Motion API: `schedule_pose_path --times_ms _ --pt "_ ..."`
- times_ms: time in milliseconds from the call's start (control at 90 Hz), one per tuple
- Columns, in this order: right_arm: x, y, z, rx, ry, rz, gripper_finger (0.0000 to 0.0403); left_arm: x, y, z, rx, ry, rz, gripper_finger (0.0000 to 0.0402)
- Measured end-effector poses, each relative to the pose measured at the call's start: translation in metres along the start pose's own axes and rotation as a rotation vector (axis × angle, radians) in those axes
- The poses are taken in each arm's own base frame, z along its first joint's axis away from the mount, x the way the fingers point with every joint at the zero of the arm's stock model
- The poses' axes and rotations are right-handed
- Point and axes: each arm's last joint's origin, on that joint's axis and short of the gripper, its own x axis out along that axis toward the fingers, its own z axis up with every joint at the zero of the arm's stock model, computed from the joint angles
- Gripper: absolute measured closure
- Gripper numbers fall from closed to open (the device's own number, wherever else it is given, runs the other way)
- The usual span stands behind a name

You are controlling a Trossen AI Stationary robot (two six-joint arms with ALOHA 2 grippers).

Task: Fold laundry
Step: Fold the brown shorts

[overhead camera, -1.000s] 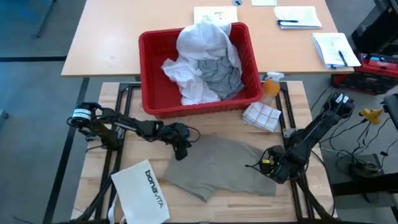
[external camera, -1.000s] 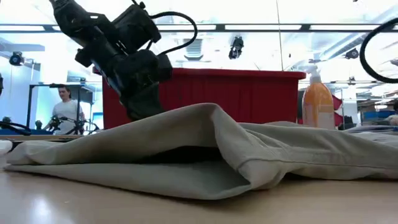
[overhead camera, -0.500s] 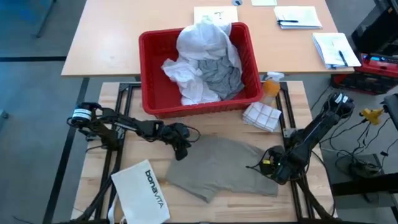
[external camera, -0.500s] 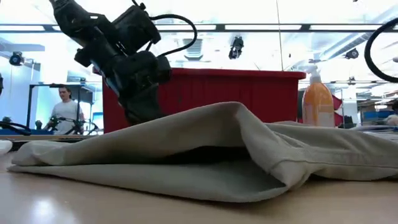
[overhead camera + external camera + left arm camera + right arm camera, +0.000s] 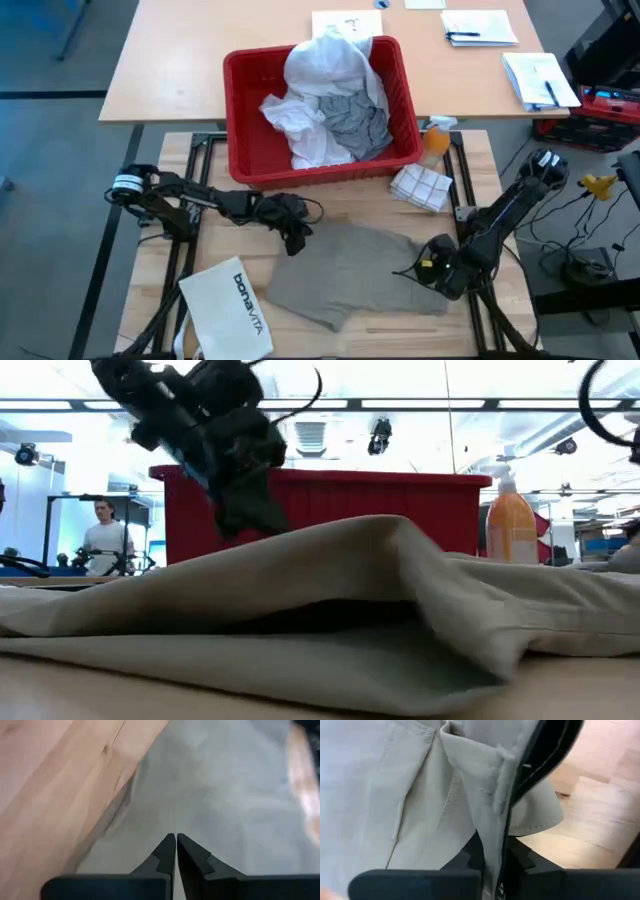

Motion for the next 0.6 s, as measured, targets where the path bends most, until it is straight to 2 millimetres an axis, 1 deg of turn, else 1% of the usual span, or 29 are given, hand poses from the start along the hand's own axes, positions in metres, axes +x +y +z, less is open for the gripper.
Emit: schedule_pose_path --times_ms 144,411,600 --pt "-0.013 0.008 -0.003 -0.006 0.011 0.023 0.0389 0.0 -0.011 0.017 0.095 -0.04 -0.028 0.0402" --pt "-0.045 0.023 -0.003 -0.009 -0.01 0.084 0.0397 0.002 -0.012 0.02 0.099 -0.082 -0.034 0.0402" --pt "-0.059 0.032 0.005 0.008 -0.031 0.104 0.0398 0.003 -0.01 0.017 0.105 -0.085 -0.033 0.0402"
